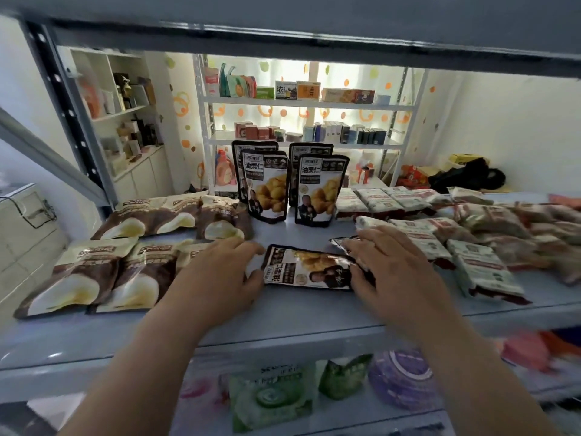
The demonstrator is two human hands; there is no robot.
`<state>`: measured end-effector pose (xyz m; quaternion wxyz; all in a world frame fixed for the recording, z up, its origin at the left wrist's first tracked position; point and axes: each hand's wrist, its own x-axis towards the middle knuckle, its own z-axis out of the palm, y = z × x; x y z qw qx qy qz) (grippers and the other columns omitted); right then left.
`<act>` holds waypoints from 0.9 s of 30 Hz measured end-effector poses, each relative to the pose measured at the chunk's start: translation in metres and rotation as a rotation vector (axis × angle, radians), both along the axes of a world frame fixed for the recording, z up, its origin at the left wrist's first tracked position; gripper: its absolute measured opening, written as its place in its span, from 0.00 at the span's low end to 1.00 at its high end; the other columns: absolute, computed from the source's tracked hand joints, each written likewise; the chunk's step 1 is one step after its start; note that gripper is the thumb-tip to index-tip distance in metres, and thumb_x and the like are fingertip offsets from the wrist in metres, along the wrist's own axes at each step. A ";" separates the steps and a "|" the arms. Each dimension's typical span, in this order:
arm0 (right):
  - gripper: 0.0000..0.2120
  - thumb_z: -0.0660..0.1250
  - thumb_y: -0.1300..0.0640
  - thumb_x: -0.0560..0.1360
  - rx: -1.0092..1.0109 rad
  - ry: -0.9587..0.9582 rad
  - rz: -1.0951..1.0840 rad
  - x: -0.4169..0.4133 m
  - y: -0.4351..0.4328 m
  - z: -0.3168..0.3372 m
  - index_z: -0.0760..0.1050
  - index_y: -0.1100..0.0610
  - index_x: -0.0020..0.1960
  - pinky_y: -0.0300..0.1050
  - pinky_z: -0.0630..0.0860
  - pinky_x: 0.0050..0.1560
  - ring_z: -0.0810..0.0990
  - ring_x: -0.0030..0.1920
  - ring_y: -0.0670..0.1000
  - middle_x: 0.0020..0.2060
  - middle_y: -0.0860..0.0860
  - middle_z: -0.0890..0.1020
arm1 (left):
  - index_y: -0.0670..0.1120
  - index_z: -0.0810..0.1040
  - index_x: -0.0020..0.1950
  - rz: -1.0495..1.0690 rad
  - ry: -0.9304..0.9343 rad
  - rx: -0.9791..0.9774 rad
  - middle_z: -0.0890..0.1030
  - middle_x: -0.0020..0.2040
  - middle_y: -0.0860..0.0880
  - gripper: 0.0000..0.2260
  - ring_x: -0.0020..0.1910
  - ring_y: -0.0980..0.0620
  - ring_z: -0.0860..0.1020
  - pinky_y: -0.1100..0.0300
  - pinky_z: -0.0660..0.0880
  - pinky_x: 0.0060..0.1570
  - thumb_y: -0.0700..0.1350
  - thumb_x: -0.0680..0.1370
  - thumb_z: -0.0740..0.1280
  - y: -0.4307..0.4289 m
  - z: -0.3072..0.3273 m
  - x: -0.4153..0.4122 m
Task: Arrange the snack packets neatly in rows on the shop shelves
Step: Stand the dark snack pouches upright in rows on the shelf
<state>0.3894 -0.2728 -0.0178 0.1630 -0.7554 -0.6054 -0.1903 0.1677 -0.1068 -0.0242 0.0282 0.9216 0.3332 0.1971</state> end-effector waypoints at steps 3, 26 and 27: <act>0.17 0.63 0.46 0.77 -0.151 -0.030 -0.070 0.003 -0.003 0.003 0.79 0.51 0.62 0.55 0.69 0.65 0.66 0.70 0.52 0.63 0.47 0.77 | 0.55 0.70 0.70 -0.001 0.063 0.016 0.75 0.64 0.51 0.22 0.64 0.49 0.71 0.52 0.70 0.60 0.61 0.79 0.57 -0.022 0.003 0.034; 0.10 0.56 0.49 0.78 -0.260 0.073 0.357 0.070 -0.031 0.014 0.76 0.49 0.51 0.38 0.71 0.51 0.74 0.53 0.46 0.48 0.44 0.78 | 0.60 0.76 0.44 0.440 -0.496 -0.421 0.76 0.46 0.55 0.02 0.42 0.58 0.74 0.62 0.67 0.35 0.55 0.76 0.67 -0.086 -0.018 0.100; 0.10 0.57 0.49 0.78 -0.262 0.107 0.376 0.071 -0.030 0.015 0.76 0.48 0.53 0.37 0.70 0.50 0.74 0.51 0.45 0.48 0.44 0.78 | 0.60 0.76 0.43 0.457 -0.550 -0.430 0.76 0.45 0.56 0.03 0.42 0.59 0.74 0.62 0.68 0.35 0.53 0.76 0.68 -0.089 -0.019 0.099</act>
